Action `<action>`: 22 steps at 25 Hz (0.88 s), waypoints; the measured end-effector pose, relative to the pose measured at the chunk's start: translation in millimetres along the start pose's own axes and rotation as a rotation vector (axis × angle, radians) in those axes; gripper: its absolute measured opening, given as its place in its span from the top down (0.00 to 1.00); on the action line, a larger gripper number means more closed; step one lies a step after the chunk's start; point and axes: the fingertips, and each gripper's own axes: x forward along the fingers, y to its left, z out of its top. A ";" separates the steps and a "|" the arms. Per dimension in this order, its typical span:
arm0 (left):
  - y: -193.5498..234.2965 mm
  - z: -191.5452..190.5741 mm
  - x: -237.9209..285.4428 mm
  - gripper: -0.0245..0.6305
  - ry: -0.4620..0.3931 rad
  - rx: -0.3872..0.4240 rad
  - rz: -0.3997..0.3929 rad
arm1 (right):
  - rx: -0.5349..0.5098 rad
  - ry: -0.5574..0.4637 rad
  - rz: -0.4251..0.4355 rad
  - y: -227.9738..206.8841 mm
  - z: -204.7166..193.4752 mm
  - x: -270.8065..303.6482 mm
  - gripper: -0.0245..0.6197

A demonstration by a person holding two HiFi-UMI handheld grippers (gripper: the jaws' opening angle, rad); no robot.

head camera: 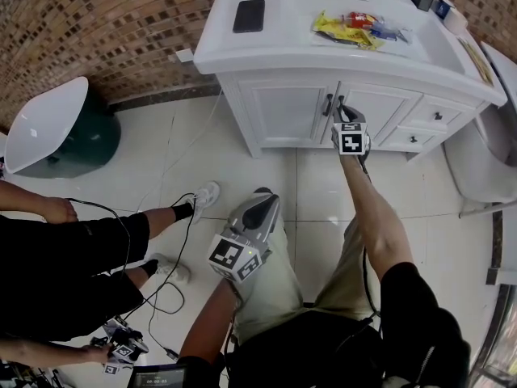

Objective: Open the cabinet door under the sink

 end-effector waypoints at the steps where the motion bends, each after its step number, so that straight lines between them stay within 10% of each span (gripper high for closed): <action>1: 0.6 0.3 -0.8 0.94 -0.002 -0.001 0.001 | -0.004 0.003 -0.002 0.0 2.7 2.1 0.87; 22: -22.9 -14.5 33.7 0.94 0.026 0.007 -0.055 | 0.065 0.006 0.076 11.1 -18.3 -54.0 0.91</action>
